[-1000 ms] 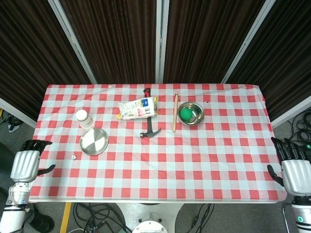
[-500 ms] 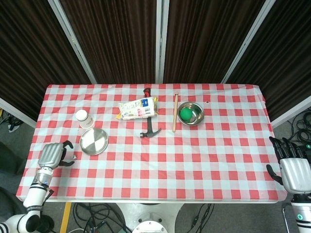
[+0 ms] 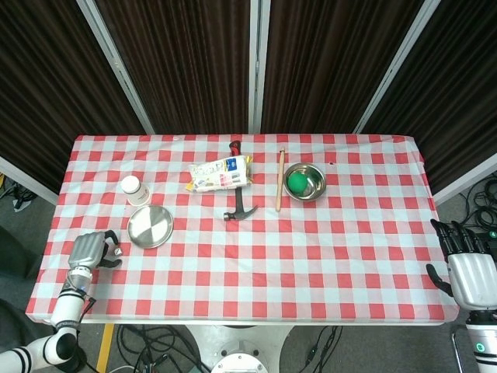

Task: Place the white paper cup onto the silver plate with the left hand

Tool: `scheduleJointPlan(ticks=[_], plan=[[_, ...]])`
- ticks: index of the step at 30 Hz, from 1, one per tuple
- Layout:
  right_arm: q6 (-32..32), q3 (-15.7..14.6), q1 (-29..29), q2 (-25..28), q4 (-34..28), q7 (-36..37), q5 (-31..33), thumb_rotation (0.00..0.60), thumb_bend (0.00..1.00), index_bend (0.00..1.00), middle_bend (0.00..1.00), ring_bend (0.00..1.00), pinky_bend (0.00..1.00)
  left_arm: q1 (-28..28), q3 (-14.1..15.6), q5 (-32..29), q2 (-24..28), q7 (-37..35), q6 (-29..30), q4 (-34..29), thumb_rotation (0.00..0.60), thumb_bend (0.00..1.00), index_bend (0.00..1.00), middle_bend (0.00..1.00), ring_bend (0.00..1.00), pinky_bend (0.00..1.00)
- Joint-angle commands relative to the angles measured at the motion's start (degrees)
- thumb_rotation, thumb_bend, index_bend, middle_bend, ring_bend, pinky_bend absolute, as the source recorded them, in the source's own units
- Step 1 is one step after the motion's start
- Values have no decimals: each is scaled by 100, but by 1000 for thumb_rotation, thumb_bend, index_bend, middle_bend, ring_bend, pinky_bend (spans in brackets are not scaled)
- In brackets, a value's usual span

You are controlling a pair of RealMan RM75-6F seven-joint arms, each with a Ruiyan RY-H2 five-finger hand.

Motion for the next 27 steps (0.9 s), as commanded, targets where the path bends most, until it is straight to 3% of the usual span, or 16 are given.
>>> scheduleJointPlan(ticks=[1, 15, 27], plan=[[2, 0, 3, 8, -4, 5, -9, 600, 221, 64, 138, 62, 145, 0, 17, -23, 1, -48, -37, 3, 600, 219, 476, 909, 887, 952], [-2, -18, -8, 7, 14, 45, -4, 600, 220, 66, 138, 63, 145, -64, 59, -99, -5, -199, -191, 59, 600, 300, 494, 913, 892, 956], [-40, -17, 3, 4, 24, 61, 27, 600, 220, 74, 138, 63, 145, -163, -9, -17, 47, -242, -110, -46, 600, 368, 579, 925, 907, 966]])
